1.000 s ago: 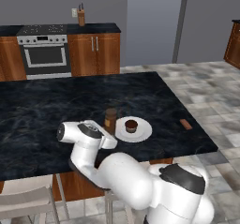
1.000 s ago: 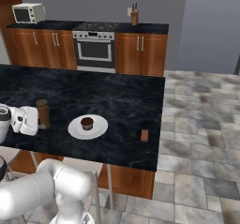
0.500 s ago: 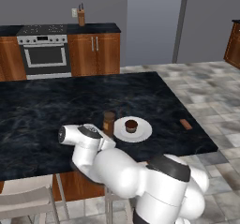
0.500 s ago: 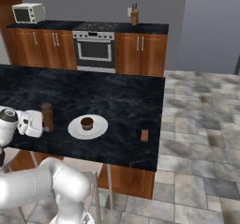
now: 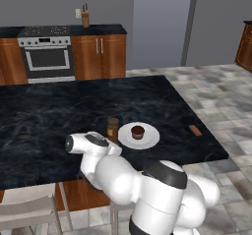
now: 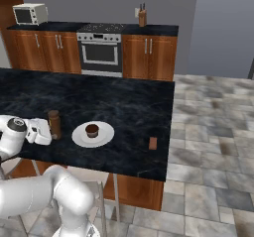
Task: Take the cinnamon bottle from the cabinet and place it on the dining table, next to the plate with the cupcake. Then take the chocolate from the dining counter and place it on the cupcake plate.
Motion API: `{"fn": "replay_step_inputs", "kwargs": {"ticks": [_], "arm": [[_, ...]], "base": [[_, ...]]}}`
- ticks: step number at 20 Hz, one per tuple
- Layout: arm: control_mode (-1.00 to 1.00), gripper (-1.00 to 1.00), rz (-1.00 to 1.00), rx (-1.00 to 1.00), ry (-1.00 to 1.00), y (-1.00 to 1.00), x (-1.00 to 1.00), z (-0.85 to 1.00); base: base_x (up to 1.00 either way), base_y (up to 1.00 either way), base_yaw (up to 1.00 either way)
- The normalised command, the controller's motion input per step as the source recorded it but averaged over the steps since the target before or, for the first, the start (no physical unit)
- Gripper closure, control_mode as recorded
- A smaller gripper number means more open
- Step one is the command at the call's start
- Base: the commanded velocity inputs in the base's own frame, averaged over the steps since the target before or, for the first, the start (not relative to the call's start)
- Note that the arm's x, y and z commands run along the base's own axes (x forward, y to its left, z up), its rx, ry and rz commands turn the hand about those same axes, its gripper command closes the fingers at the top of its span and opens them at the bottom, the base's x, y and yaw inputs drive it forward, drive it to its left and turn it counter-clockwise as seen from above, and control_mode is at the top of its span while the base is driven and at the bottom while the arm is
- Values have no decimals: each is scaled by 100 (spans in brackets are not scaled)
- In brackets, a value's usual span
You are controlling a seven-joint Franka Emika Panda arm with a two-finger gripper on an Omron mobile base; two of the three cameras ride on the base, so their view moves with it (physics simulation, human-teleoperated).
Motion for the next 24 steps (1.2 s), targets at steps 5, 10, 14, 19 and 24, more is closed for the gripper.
{"fn": "replay_step_inputs", "kwargs": {"ticks": [5,10,14,19,24], "arm": [[-100,100,2,0,0,1,33,-22],[-100,100,0,0,0,2,29,-20],[-100,100,0,0,0,11,23,-27],[-100,100,0,0,0,10,23,-29],[-100,100,0,0,0,6,22,-25]], "base": [[0,0,0],[0,0,0],[0,0,0],[0,0,0],[0,0,0]]}}
